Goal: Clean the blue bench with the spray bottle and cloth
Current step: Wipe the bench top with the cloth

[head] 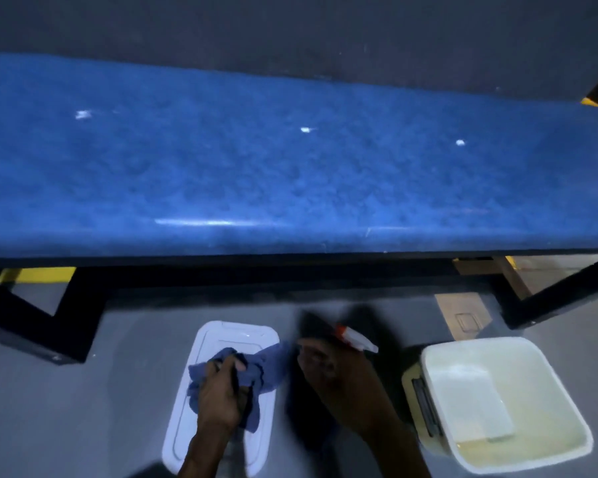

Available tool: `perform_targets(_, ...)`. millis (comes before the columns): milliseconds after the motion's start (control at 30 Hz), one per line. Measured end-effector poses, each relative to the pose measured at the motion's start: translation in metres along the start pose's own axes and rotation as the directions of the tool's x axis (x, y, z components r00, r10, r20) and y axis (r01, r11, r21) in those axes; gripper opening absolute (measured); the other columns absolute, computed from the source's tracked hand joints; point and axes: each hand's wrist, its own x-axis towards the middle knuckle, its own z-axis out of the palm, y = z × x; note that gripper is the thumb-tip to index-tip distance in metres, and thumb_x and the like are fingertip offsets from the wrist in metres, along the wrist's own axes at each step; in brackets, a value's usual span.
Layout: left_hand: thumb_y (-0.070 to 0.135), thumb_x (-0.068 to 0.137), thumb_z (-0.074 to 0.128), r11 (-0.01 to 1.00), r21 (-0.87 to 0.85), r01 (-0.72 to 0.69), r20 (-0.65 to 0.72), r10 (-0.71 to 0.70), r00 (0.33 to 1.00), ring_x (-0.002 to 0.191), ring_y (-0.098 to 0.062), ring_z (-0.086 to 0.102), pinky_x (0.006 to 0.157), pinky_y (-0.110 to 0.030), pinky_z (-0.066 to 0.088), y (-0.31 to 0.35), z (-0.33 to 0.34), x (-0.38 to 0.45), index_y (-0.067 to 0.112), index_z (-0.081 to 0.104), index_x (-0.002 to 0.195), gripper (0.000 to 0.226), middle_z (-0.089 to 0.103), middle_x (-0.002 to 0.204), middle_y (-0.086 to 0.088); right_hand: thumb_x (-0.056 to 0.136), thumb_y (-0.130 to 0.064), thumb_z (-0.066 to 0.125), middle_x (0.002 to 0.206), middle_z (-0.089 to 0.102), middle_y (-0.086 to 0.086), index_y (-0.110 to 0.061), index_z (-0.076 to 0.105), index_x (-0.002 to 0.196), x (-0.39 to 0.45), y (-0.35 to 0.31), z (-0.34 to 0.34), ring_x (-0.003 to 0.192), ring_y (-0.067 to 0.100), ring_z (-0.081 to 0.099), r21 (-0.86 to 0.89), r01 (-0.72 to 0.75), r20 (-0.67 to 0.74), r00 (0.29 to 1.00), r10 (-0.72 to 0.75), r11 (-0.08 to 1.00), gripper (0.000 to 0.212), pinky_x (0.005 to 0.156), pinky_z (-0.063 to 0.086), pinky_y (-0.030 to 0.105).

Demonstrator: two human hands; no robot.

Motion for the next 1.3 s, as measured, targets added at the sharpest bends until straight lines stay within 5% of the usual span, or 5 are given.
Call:
perform_targets(367,0.039,0.053,0.076,0.775,-0.474,-0.418,-0.433,0.208,0.877,0.065,0.008,0.061,0.063,-0.015,0.048,0.097,-0.203,-0.120,0.031,0.071,0.081,0.029,0.073,0.090,-0.002,0.093,-0.031,0.066,0.092,0.072,-0.012,-0.031,0.073,0.109,0.085,-0.201,-0.137,0.081,0.005,0.068,0.124,0.575,-0.254,0.806,-0.534,0.809,0.018,0.070,0.050,0.016)
perform_targets(600,0.018,0.076,0.088,0.656,-0.257,-0.709,-0.790,0.279,0.545,0.067,0.000,0.063,0.052,-0.012,0.051,0.140,-0.359,-0.128,0.036,0.064,0.101,0.040,0.072,0.094,0.015,0.097,-0.040,0.059,0.131,0.064,-0.008,-0.029,0.065,0.129,0.153,-0.204,-0.122,0.124,0.014,0.057,-0.271,0.559,-0.018,0.811,-0.584,0.784,0.034,0.108,0.043,0.034)
perform_targets(700,0.002,0.083,0.077,0.806,0.034,-0.591,-0.831,0.351,0.431,0.102,-0.009,0.054,0.087,0.000,0.040,0.152,-0.379,-0.069,0.031,0.064,0.108,0.040,0.064,0.113,0.011,0.100,-0.051,0.047,0.151,0.050,-0.010,-0.034,0.055,0.141,0.159,-0.194,-0.114,0.143,0.011,0.040,-0.343,0.518,0.065,0.845,-0.530,0.784,0.045,0.119,0.029,0.031)
perform_targets(867,0.041,0.104,0.054,0.945,0.263,-0.193,-0.544,0.310,0.780,0.157,-0.028,0.025,0.128,-0.047,0.017,0.136,-0.359,0.031,0.033,0.048,0.152,0.049,0.031,0.166,-0.009,0.100,-0.058,0.026,0.156,0.044,-0.011,-0.034,0.049,0.145,0.161,-0.188,-0.107,0.147,0.007,0.033,-0.379,0.507,0.054,0.847,-0.529,0.774,0.056,0.124,0.022,0.030)
perform_targets(1300,0.055,0.099,0.048,0.814,0.452,-0.364,-0.315,0.528,0.788,0.138,-0.032,0.045,0.116,-0.045,0.039,0.170,-0.349,0.066,0.038,0.048,0.145,0.050,0.048,0.147,-0.006,0.099,-0.053,0.034,0.160,0.038,-0.009,-0.034,0.045,0.149,0.157,-0.187,-0.105,0.150,0.009,0.028,-0.417,0.423,-0.001,0.885,-0.466,0.804,0.054,0.126,0.014,0.028)
